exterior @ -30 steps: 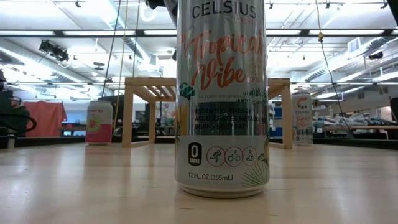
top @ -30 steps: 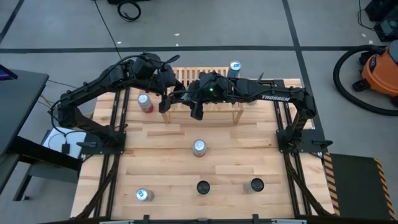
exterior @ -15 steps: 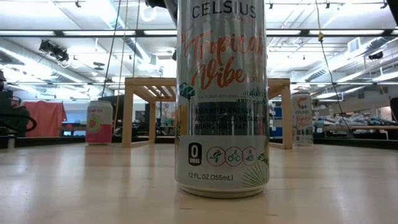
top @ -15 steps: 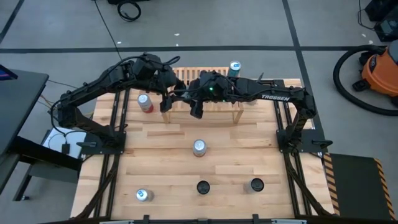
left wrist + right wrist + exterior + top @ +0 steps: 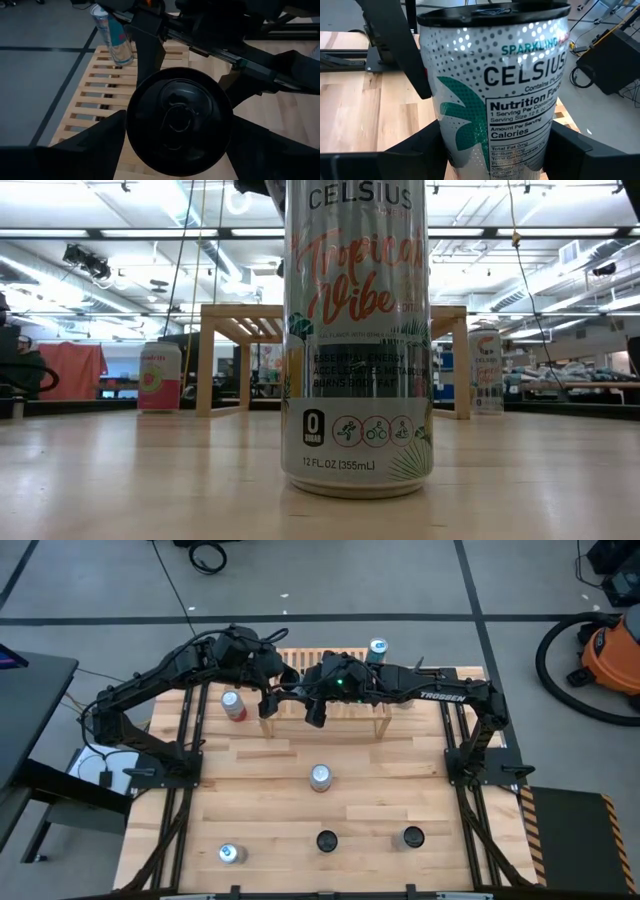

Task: Place canned beverage on shelf
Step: Put the left white pink soda can on the shelf

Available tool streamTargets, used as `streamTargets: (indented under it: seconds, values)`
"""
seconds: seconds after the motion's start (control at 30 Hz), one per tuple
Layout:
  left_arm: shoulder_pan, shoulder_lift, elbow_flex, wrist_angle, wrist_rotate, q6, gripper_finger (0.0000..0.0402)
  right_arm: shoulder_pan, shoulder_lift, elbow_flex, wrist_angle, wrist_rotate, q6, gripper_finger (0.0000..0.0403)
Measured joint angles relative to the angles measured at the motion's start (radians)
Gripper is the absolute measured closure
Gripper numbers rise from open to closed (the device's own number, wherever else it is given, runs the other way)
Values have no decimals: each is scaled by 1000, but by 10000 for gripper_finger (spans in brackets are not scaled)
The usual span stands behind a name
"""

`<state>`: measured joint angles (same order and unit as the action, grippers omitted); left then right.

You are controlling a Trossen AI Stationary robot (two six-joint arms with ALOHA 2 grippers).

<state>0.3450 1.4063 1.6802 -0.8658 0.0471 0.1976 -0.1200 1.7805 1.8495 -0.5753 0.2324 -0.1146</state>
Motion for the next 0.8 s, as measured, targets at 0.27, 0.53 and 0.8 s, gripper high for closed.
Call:
streamTargets:
  seconds: [0.27,0.53,0.8]
  values:
    - [1,0,0,0,-3,-89,88,1,0,0,15,35,10,151]
    - [1,1,0,0,-7,-209,88,-6,0,0,11,89,51,151]
    - [-7,2,0,3,-6,-161,88,-26,-15,0,-22,108,70,151]
